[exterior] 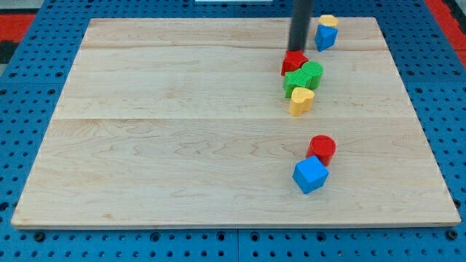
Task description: Slide blue triangle to the center
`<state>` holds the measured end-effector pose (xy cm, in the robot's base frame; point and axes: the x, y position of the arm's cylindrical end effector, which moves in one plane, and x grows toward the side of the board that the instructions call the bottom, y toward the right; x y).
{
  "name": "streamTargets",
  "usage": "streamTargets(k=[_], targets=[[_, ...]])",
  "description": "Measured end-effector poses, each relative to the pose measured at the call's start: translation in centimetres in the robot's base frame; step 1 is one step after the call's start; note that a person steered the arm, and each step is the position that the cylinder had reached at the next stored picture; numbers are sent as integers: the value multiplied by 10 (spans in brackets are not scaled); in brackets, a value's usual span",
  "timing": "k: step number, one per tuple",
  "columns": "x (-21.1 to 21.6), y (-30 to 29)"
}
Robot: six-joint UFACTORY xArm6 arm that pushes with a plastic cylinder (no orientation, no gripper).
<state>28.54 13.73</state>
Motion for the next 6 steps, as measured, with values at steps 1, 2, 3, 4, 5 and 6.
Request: streamTargets(k=[1, 2, 3, 4, 5, 6], targets=[[0, 57], [-51, 56], [-72, 37], [-66, 25], [-31, -7], [-2, -51]])
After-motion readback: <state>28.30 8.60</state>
